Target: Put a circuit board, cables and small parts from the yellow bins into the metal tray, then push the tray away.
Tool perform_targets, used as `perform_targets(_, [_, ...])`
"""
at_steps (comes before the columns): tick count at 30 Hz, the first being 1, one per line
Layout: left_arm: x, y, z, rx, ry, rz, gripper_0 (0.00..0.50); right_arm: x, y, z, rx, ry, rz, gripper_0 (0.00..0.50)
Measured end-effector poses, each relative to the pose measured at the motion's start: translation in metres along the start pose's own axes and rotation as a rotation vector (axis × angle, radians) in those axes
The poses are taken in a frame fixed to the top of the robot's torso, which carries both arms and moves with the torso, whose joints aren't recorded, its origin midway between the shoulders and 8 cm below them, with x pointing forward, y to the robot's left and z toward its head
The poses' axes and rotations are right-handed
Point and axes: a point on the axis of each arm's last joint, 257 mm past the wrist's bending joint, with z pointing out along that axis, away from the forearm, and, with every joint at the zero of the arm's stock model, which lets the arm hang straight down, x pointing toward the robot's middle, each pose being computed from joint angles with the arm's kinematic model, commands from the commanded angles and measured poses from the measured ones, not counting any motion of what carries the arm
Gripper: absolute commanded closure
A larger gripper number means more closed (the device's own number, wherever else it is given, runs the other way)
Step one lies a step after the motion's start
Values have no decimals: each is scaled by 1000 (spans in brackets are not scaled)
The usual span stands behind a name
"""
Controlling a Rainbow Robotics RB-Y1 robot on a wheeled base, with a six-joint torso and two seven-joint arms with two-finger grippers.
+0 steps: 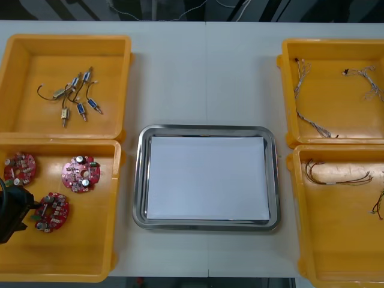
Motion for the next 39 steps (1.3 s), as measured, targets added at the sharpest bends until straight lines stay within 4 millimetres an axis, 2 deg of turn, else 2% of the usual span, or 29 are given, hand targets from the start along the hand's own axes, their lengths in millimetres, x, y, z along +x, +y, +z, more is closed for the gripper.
perform_targets(12, [1,1,4,9,-8,-3,0,11,21,-48,8,-4,-350,500])
perform_targets(20, [2,2,5,8,-9,-4,4,38,42,-62,22,-21,-614,500])
perform_targets(21, [2,2,5,7,-9,-4,161,43,45,-63,17,-18,-643,500])
perform_targets(22, [2,2,5,6,-10,-3,285,49,48,-62,12,-12,-669,500])
perform_targets(23, [2,3,5,4,-11,-1,499,55,51,-62,5,-5,-691,500])
perform_targets(30, [6,3,8,-3,-6,9,500,88,64,-60,-23,50,-809,500])
perform_targets(39, [6,2,7,-1,-8,10,500,108,83,-59,-25,66,-1103,500])
